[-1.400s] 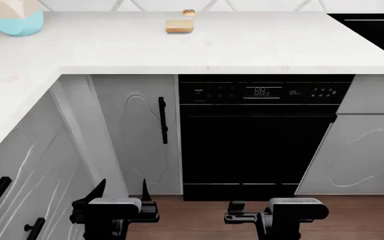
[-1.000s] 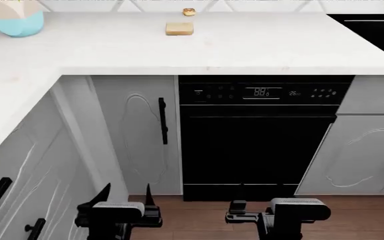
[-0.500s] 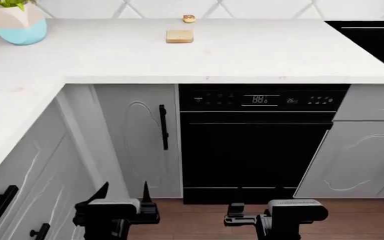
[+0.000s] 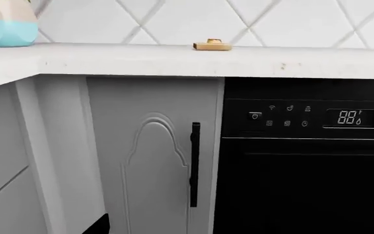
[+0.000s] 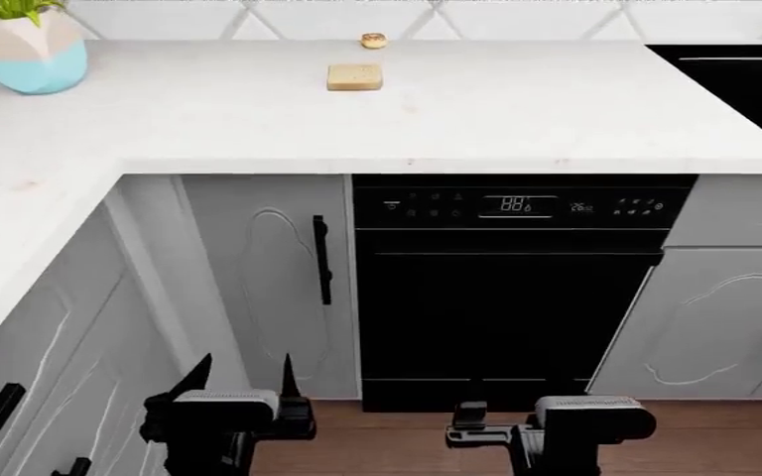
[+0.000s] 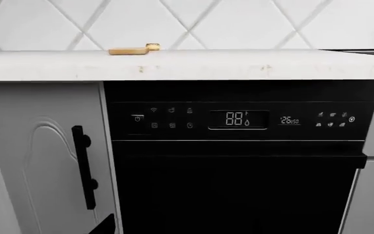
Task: Pick the sandwich bread from the counter and place it in the cabinet.
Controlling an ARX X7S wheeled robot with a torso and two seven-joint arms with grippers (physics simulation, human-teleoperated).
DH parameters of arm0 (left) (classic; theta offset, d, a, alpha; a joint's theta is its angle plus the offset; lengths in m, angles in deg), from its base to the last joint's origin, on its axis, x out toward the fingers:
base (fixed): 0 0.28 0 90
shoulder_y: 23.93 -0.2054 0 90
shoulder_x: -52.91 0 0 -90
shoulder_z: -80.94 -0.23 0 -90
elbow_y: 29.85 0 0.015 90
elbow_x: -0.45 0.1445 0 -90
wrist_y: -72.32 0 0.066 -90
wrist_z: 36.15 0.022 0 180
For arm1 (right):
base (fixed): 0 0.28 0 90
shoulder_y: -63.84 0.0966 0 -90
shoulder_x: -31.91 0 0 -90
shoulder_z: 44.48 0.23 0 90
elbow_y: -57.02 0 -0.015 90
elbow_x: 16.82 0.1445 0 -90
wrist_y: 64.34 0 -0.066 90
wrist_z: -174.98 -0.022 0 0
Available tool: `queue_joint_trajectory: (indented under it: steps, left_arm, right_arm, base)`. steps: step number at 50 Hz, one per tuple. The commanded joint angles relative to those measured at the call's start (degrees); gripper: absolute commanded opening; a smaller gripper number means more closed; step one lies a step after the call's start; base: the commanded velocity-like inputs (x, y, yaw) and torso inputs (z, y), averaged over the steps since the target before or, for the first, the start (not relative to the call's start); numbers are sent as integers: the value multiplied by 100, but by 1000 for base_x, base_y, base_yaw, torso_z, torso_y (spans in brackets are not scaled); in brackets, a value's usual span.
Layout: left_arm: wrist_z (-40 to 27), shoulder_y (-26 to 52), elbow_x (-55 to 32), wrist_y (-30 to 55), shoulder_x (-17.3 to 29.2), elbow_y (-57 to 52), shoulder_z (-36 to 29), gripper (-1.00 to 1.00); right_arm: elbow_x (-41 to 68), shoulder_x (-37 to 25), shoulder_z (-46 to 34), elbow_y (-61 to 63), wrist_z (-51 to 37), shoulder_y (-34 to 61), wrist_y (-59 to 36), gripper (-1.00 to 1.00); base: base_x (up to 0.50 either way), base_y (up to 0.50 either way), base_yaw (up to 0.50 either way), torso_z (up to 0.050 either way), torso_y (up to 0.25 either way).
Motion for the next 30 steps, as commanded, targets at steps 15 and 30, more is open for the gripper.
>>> queue_joint_trajectory:
  steps: [15,30]
  left_arm:
    - [-127,241,-283,2038,638,-2356,71,100]
    - [-122,849,-621,2807,988,-2706,481,100]
  right_arm:
    - [659,-666,97,2857,-193,305,-2445,100]
    - [1321,-989,604,3693,-376,1203,-3911,100]
  base:
    - [320,-53,0,0,0]
    - [186,-2,0,0,0]
